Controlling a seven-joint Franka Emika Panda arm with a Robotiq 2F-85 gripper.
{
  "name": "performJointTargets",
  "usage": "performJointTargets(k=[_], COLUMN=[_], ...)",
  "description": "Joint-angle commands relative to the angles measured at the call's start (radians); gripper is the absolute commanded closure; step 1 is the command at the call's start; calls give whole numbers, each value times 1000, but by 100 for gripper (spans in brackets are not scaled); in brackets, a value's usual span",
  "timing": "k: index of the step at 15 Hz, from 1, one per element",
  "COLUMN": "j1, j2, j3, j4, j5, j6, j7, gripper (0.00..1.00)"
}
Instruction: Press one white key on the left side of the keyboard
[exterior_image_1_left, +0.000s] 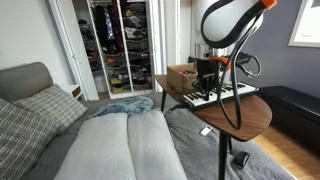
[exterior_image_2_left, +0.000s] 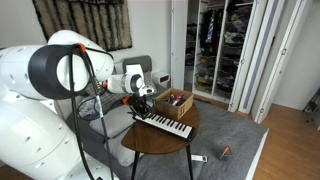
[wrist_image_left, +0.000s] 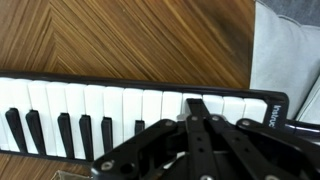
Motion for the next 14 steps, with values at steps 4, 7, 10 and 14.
performJointTargets(k=[4, 7, 10, 14], j1=[9, 8, 8, 5], j2=[-100, -143, -181, -234], j3=[5, 11, 17, 30], j4=[2, 2, 1, 0], j5=[-65, -63, -53, -54], j6=[-24, -34, -51, -95], j7=[56, 67, 79, 111], gripper=[100, 71, 56, 28])
